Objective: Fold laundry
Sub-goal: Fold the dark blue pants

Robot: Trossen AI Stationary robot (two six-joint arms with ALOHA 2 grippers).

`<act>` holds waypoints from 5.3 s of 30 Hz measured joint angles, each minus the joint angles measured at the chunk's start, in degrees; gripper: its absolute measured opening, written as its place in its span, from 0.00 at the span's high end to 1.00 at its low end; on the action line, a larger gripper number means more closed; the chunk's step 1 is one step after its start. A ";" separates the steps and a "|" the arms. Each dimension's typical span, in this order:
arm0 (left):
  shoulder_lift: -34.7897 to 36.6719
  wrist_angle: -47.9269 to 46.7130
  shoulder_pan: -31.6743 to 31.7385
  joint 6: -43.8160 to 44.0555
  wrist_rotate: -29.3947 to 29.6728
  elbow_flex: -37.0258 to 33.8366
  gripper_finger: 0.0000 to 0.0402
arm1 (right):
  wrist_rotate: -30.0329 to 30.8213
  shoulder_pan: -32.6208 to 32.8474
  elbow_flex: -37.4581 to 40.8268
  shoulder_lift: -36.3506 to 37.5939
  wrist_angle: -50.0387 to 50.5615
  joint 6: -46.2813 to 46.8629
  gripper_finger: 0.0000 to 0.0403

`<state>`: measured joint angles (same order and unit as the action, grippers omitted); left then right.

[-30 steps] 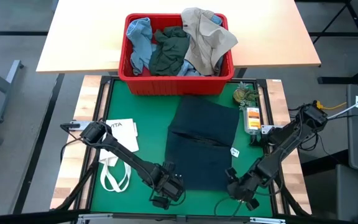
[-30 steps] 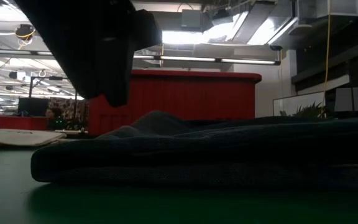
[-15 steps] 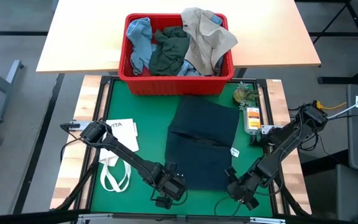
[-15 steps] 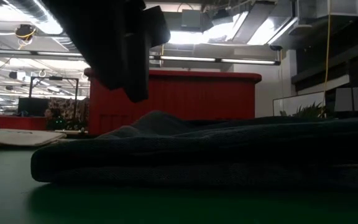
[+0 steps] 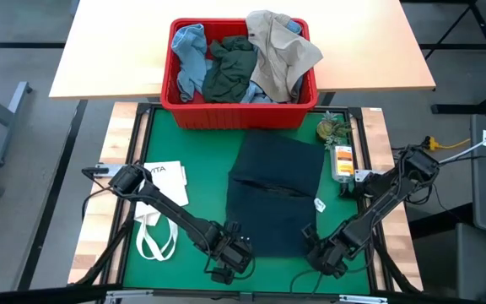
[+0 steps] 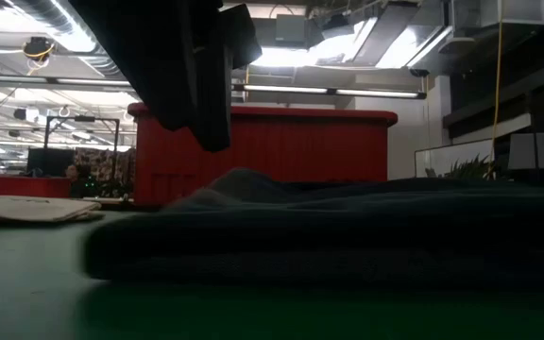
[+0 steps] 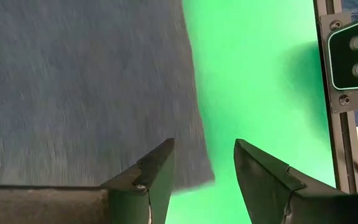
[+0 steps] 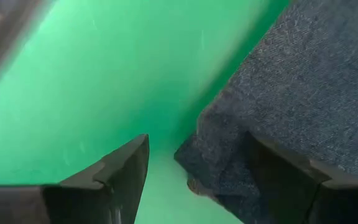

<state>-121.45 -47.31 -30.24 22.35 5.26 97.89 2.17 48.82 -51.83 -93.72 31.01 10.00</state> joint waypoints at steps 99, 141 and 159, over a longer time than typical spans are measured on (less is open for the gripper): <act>-4.79 -11.23 -0.11 8.61 6.70 7.30 0.96 | 15.26 6.36 -11.78 -2.18 21.39 -1.38 0.41; -4.74 -10.99 -0.26 6.51 5.77 7.30 0.96 | 20.20 6.85 -11.72 -13.74 23.27 -1.60 0.88; -3.16 -11.43 -1.43 5.66 -4.84 7.30 0.96 | 19.02 6.99 -27.31 -13.80 35.70 -1.84 0.97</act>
<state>-124.61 -58.74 -31.67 28.00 0.42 105.19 21.19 55.81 -79.14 -107.53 66.71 8.16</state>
